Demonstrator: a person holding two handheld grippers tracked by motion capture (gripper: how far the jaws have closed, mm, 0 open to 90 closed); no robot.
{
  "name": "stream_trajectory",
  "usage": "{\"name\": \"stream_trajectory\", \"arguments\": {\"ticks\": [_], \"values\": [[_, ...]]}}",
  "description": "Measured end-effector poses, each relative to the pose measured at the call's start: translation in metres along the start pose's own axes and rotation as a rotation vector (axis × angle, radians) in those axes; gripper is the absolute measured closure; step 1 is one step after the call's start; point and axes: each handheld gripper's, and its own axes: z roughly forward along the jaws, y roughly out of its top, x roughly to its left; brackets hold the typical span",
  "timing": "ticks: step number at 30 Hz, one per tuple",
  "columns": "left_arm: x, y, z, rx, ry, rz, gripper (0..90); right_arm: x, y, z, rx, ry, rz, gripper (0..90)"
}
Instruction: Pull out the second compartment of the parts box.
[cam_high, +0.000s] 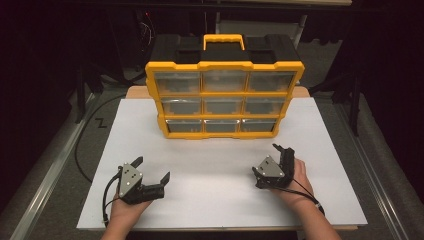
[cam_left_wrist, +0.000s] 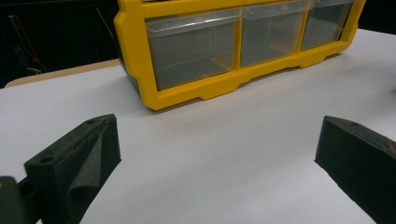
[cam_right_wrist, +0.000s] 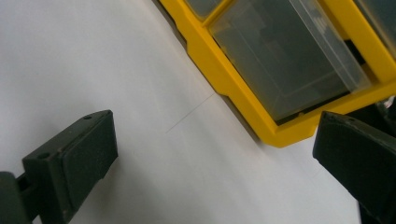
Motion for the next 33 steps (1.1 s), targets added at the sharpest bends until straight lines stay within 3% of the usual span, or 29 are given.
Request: {"name": "stream_trajectory", "arguments": {"ticks": [1, 2, 3, 4, 6, 19, 20, 23, 24, 27, 28, 31, 32, 33], "values": [[0.000, 0.000, 0.000, 0.000, 0.000, 0.000, 0.8, 0.000, 0.000, 0.000, 0.000, 0.000, 0.000, 1.2], [0.000, 0.000, 0.000, -0.002, -0.001, -0.002, 0.8, 0.002, 0.002, -0.002, 0.010, -0.013, -0.040, 1.2], [0.000, 0.000, 0.000, -0.002, -0.001, -0.002, 0.8, 0.002, 0.002, -0.002, 0.010, -0.013, -0.040, 1.2], [0.000, 0.000, 0.000, -0.003, -0.002, 0.000, 0.8, 0.004, 0.003, -0.003, 0.015, -0.024, -0.076, 1.2], [0.000, 0.000, -0.001, -0.003, -0.002, 0.001, 0.8, 0.005, 0.004, -0.004, 0.016, -0.032, -0.105, 1.2], [0.000, 0.001, -0.001, -0.005, -0.002, 0.001, 0.8, 0.012, 0.009, -0.008, 0.030, -0.083, -0.262, 1.4], [0.000, 0.001, -0.001, -0.005, -0.001, 0.002, 0.8, 0.013, 0.010, -0.009, 0.029, -0.090, -0.298, 1.4], [0.000, 0.001, -0.001, -0.005, -0.001, 0.001, 0.8, 0.015, 0.011, -0.009, 0.033, -0.099, -0.316, 1.4], [0.000, 0.001, -0.001, -0.005, -0.001, 0.003, 0.8, 0.016, 0.013, -0.010, 0.034, -0.111, -0.356, 1.5], [0.000, 0.001, -0.001, -0.004, -0.001, 0.003, 0.8, 0.019, 0.014, -0.011, 0.037, -0.116, -0.371, 1.5], [0.000, 0.001, -0.001, -0.004, -0.001, 0.003, 0.8, 0.020, 0.015, -0.011, 0.030, -0.118, -0.401, 1.5], [0.000, 0.001, -0.001, -0.004, -0.001, 0.003, 0.8, 0.022, 0.016, -0.012, 0.033, -0.124, -0.414, 1.5], [0.000, 0.000, -0.001, -0.003, -0.001, 0.004, 0.8, 0.024, 0.018, -0.013, 0.030, -0.131, -0.447, 1.5], [0.000, 0.000, -0.001, -0.003, -0.001, 0.004, 0.8, 0.024, 0.018, -0.013, 0.030, -0.131, -0.447, 1.5]]}}
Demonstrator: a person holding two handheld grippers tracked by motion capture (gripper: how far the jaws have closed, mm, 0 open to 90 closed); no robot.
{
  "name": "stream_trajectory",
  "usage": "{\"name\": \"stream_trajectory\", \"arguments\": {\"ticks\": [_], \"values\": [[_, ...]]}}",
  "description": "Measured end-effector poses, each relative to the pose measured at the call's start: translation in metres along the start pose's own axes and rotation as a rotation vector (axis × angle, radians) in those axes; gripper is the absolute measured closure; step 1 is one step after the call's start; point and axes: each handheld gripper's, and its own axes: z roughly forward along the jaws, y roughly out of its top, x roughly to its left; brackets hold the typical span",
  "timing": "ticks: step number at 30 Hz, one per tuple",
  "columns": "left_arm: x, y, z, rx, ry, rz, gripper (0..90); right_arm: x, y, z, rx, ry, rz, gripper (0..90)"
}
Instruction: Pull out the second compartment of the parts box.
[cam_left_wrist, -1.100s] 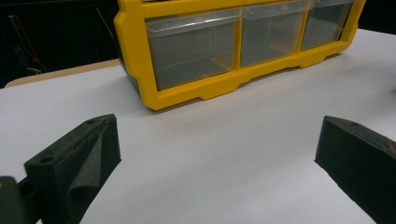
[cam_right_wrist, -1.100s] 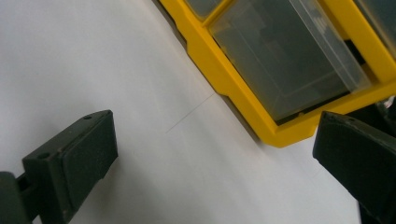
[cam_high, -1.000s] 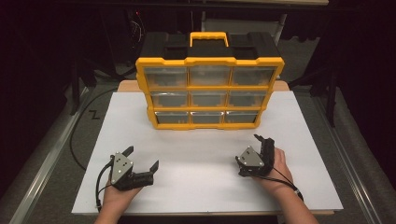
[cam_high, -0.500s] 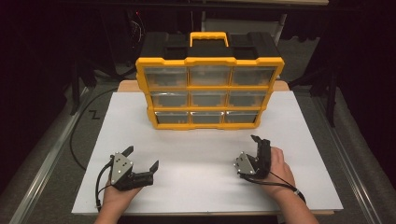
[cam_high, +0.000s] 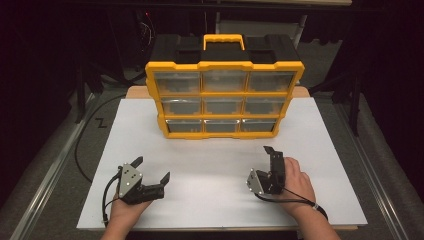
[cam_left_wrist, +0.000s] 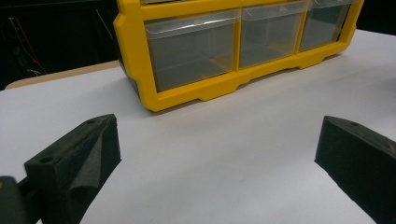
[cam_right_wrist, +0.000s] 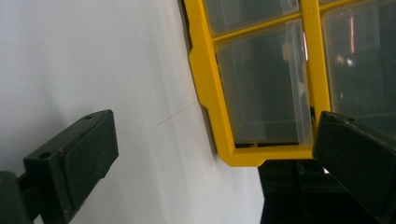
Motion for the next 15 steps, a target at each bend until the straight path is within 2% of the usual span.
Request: {"name": "stream_trajectory", "arguments": {"ticks": [3, 12, 15], "values": [[0.000, 0.000, 0.000, 0.001, 0.001, 0.001, 0.8, 0.002, 0.004, -0.002, -0.004, -0.016, -0.046, 1.5], [-0.002, 0.000, 0.001, 0.002, -0.012, 0.010, 0.8, 0.008, 0.012, -0.002, -0.006, -0.011, -0.095, 1.5], [-0.001, 0.001, 0.001, -0.003, -0.003, 0.005, 0.7, 0.011, 0.017, -0.001, -0.015, -0.014, -0.108, 1.5]]}}
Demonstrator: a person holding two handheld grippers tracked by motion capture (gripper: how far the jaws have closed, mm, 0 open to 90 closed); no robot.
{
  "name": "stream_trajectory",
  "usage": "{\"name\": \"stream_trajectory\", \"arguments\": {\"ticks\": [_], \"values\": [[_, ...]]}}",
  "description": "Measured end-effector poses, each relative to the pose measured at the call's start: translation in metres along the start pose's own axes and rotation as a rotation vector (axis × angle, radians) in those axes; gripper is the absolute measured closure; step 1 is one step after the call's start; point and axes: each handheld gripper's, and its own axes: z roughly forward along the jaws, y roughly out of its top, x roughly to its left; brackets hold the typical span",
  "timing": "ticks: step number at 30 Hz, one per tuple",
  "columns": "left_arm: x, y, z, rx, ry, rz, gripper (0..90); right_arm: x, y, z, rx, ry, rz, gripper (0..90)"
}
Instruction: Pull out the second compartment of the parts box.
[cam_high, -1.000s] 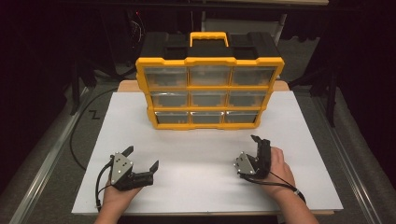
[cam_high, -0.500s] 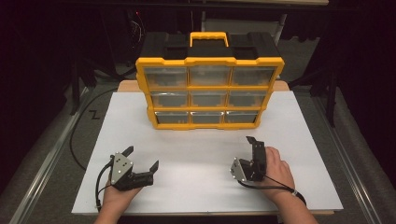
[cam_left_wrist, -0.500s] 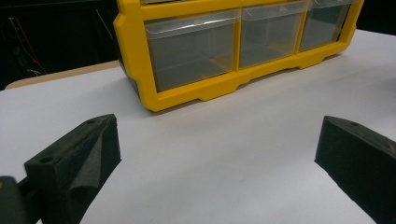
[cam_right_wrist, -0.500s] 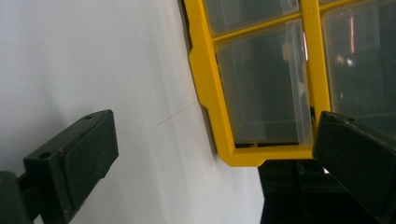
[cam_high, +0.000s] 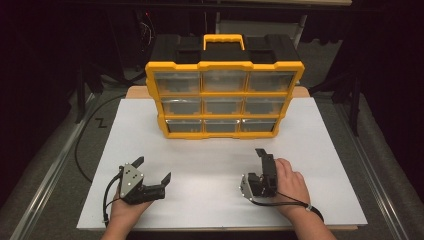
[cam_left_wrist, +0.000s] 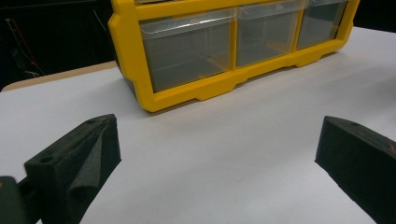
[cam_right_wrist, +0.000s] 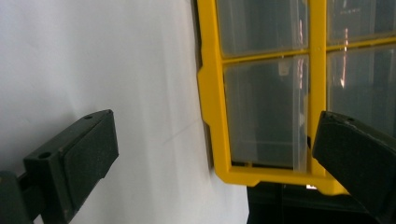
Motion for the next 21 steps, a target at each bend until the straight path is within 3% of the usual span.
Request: {"name": "stream_trajectory", "arguments": {"ticks": [8, 21], "values": [[0.001, 0.001, 0.000, 0.005, -0.019, -0.028, 0.4, 0.007, 0.013, 0.006, 0.018, -0.013, -0.037, 1.5], [0.000, 0.000, 0.002, 0.017, -0.017, 0.007, 0.3, 0.000, 0.033, 0.020, 0.011, -0.070, -0.081, 1.5]]}}
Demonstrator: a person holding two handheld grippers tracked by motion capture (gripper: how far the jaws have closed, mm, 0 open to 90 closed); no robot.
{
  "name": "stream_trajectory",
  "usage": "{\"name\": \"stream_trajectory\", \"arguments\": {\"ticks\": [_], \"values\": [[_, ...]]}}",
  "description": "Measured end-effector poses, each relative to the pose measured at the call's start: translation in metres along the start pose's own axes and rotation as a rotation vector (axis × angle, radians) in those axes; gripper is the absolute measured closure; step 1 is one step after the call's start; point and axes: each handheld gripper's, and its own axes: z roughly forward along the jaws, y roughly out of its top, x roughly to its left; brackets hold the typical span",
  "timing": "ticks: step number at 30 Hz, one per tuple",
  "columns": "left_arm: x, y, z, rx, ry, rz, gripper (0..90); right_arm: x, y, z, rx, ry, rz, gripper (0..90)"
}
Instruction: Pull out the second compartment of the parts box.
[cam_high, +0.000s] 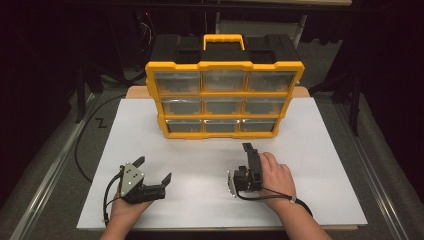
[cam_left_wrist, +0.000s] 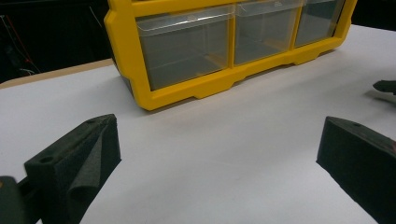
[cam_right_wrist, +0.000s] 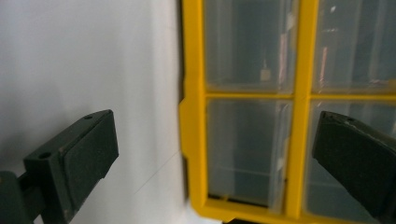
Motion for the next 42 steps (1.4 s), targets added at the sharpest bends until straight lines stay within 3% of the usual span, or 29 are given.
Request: {"name": "stream_trajectory", "arguments": {"ticks": [5, 11, 13, 15, 19, 30, 31, 34, 42], "values": [[-0.001, 0.000, 0.000, -0.001, -0.009, 0.012, 0.3, -0.017, 0.012, 0.009, -0.012, -0.051, 0.008, 2.0], [-0.002, -0.001, 0.000, 0.000, -0.019, 0.023, 0.4, -0.036, 0.022, 0.018, -0.014, -0.076, -0.005, 1.6], [-0.002, -0.001, 0.000, 0.002, -0.021, 0.028, 0.3, -0.041, 0.024, 0.020, -0.009, -0.077, 0.018, 1.6], [-0.002, -0.001, 0.000, 0.003, -0.021, 0.025, 0.3, -0.049, 0.025, 0.022, -0.017, -0.096, -0.002, 2.0], [-0.002, -0.001, -0.001, 0.003, -0.019, 0.023, 0.4, -0.063, 0.028, 0.025, -0.014, -0.116, 0.017, 2.3], [-0.001, -0.001, -0.001, 0.003, -0.019, 0.019, 0.3, -0.093, 0.034, 0.025, -0.011, -0.162, 0.011, 2.3], [-0.001, -0.001, -0.001, 0.004, -0.019, 0.019, 0.3, -0.103, 0.036, 0.024, -0.016, -0.182, -0.009, 3.3], [-0.001, -0.001, -0.001, 0.004, -0.018, 0.019, 0.3, -0.108, 0.037, 0.023, -0.013, -0.195, -0.007, 3.8], [0.000, -0.001, -0.002, 0.000, -0.017, 0.014, 0.3, -0.138, 0.043, 0.017, -0.009, -0.261, -0.006, 10.0]]}}
